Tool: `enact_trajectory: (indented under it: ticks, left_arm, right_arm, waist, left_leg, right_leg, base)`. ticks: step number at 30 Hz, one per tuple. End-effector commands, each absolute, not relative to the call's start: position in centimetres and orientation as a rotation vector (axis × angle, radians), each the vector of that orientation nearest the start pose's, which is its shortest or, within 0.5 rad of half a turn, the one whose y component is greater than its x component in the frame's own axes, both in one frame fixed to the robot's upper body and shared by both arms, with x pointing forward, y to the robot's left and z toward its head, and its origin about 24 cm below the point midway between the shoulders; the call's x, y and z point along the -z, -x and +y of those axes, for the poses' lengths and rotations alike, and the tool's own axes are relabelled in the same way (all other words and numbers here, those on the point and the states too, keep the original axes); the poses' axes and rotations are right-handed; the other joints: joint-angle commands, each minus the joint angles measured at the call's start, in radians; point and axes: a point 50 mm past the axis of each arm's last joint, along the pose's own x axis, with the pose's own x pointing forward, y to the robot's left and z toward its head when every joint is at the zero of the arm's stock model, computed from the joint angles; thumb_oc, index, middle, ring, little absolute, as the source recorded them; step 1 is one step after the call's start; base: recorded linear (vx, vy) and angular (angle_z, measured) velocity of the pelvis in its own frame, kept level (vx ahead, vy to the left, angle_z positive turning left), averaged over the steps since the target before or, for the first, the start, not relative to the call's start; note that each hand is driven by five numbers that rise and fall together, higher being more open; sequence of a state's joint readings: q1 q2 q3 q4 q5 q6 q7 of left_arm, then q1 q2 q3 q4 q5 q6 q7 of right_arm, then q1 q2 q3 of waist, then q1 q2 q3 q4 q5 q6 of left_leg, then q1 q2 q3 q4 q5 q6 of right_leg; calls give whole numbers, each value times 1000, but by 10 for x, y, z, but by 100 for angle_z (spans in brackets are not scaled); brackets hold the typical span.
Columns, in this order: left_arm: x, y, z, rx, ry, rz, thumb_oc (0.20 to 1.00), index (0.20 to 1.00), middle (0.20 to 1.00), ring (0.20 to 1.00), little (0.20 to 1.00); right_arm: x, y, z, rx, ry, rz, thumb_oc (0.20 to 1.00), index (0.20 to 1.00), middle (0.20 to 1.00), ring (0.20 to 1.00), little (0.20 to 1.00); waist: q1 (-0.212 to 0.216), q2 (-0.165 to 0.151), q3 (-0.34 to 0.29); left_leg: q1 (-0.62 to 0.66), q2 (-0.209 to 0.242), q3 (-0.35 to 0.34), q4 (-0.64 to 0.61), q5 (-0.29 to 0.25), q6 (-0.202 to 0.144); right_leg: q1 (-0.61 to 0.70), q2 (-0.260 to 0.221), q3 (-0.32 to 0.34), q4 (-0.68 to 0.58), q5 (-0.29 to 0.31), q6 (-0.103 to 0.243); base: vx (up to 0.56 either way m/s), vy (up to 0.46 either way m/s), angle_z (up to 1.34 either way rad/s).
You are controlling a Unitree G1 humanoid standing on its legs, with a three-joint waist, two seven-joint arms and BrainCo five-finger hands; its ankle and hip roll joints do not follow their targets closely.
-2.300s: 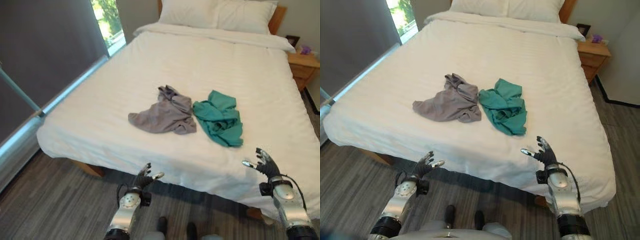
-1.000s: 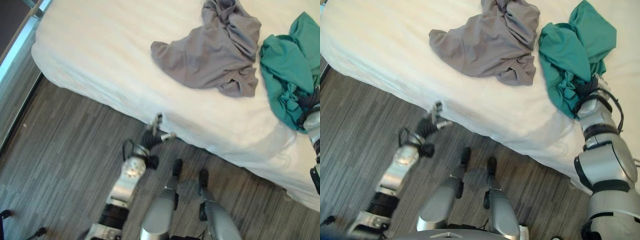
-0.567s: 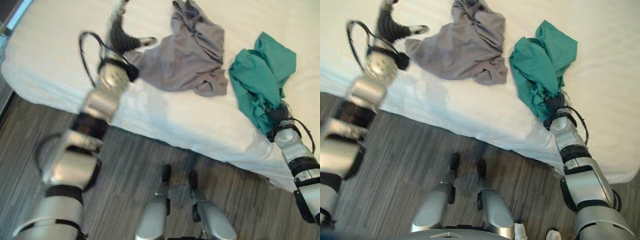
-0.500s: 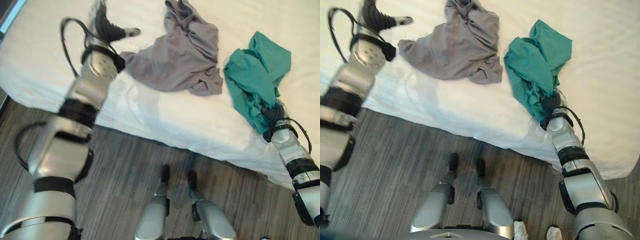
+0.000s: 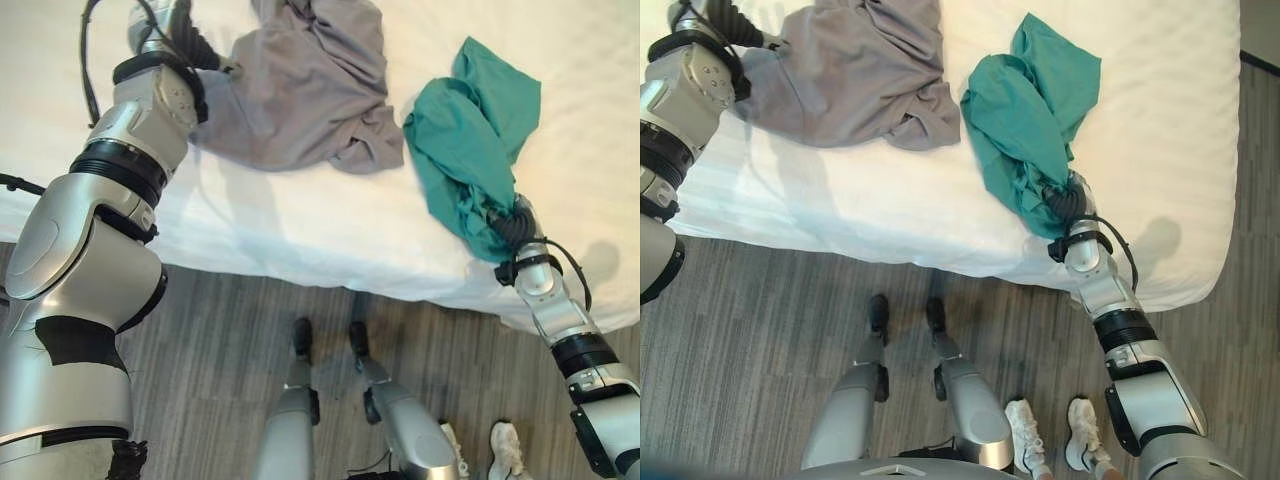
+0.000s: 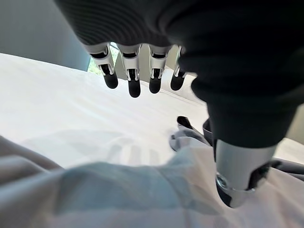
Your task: Pick up bed clothes into laundry basket.
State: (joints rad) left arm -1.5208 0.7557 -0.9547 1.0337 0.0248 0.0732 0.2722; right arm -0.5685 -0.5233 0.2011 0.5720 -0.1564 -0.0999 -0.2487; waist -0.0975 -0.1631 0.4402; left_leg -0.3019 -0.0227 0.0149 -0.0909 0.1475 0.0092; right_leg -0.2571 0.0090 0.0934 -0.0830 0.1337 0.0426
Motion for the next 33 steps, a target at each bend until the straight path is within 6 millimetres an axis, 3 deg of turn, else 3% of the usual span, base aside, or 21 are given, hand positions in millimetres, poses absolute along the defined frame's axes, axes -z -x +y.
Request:
enact_trajectory:
  ticks: [1,5,9,12,14,16,17,18,19,21,25,26,28,30,33]
  left_arm:
    - [-375,-399,214,-471,-1230,-479,1000,1000,1000,1000,1000]
    - [-380,-399,186,-406,-1199,-561,1000,1000,1000,1000,1000]
    - [-378,-401,174,-372,-1225,-574,1000,1000,1000,1000,1000]
    - [-365,-407,180,-358,-1277,-504,1000,1000,1000,1000,1000]
    - [-331,-417,207,-356,-1293,-308,1000,1000,1000,1000,1000]
    - [-317,-419,217,-346,-1345,-212,1000,1000,1000,1000,1000]
    - [-308,-420,224,-350,-1398,-156,956,956,956,956,956]
    - [-304,-421,226,-341,-1438,-131,507,507,507,507,507]
    - [-299,-421,227,-333,-1477,-108,200,200,200,200,200]
    - [-284,-424,223,-295,-1533,-77,200,200,200,200,200]
    - [-269,-427,206,-230,-1458,-109,200,200,200,200,200]
    - [-270,-425,187,-170,-1409,-207,200,200,200,200,200]
    - [-255,-415,167,-67,-1177,-315,200,200,200,200,200]
    - [-218,-394,163,10,-833,-325,200,200,200,200,200]
    - [-157,-361,164,65,-475,-240,200,200,200,200,200]
  right_arm:
    - [6,-299,-226,-72,760,316,200,200,200,200,200]
    - [10,-298,-223,-92,766,326,200,200,200,200,200]
    - [12,-299,-221,-92,761,333,200,200,200,200,200]
    - [4,-303,-221,-85,765,303,200,200,200,200,200]
    - [2,-306,-220,-81,768,297,200,200,200,200,200]
    - [1,-305,-220,-85,779,290,200,200,200,200,200]
    - [2,-305,-219,-91,776,293,200,200,200,200,200]
    - [3,-304,-219,-90,779,299,200,200,200,200,200]
    - [5,-303,-219,-91,777,304,200,200,200,200,200]
    - [5,-301,-221,-89,773,308,200,200,200,200,200]
    - [1,-302,-219,-77,750,287,200,200,200,200,200]
    - [-6,-302,-220,-61,726,257,200,200,200,200,200]
    - [-8,-296,-221,20,516,238,200,200,200,200,200]
    - [-16,-289,-218,80,305,172,200,200,200,200,200]
    - [-34,-283,-217,100,175,70,200,200,200,200,200]
  waist:
    - [-10,64,80]
    - [-21,66,80]
    - [-26,74,80]
    - [-35,75,80]
    - [-49,72,80]
    - [-61,66,80]
    - [-67,61,80]
    - [-69,58,80]
    - [-71,55,80]
    - [-71,55,80]
    - [-65,59,80]
    - [-53,67,80]
    - [-35,78,80]
    - [-9,89,80]
    - [18,106,80]
  left_leg:
    - [-6,-14,-48,4,-106,-22]
    - [-13,-16,-46,4,-110,-22]
    - [-18,-17,-46,4,-112,-22]
    - [-33,-15,-47,4,-111,-22]
    - [-47,-14,-46,4,-108,-22]
    - [-56,-11,-46,4,-107,-21]
    - [-61,-9,-47,4,-108,-21]
    - [-65,-8,-46,4,-108,-21]
    - [-69,-6,-47,4,-108,-22]
    - [-72,-7,-49,4,-110,-22]
    - [-64,-8,-52,4,-110,-23]
    - [-53,-9,-53,4,-114,-23]
    - [-36,-16,-60,4,-107,-24]
    - [7,-20,-62,4,-107,-26]
    - [90,-21,-60,4,-108,-25]
  right_leg:
    - [-59,-62,-14,-1,103,18]
    - [-70,-61,-14,-2,107,20]
    - [-78,-61,-14,-2,106,23]
    - [-98,-62,-13,-1,110,25]
    - [-112,-61,-11,-3,116,25]
    - [-125,-61,-8,-4,120,27]
    - [-131,-60,-3,-4,123,27]
    - [-138,-59,1,-4,124,27]
    - [-144,-59,3,-4,126,28]
    - [-151,-59,9,-4,129,27]
    - [-142,-59,7,-3,124,25]
    - [-131,-58,6,-2,119,23]
    - [-114,-63,-6,1,115,19]
    - [-75,-65,-18,7,104,13]
    - [0,-66,-29,23,78,2]
  base:
    - [0,0,0]
    - [0,0,0]
    - [0,0,0]
    - [0,0,0]
    - [0,0,0]
    - [-20,-20,-5]
    - [-17,-31,-7]
    - [-21,-31,-3]
    - [0,0,0]
    - [-31,-6,-1]
    - [-35,-5,-4]
    - [0,0,0]
    - [-40,-16,-5]
    - [-37,-23,3]
    - [-14,7,-3]
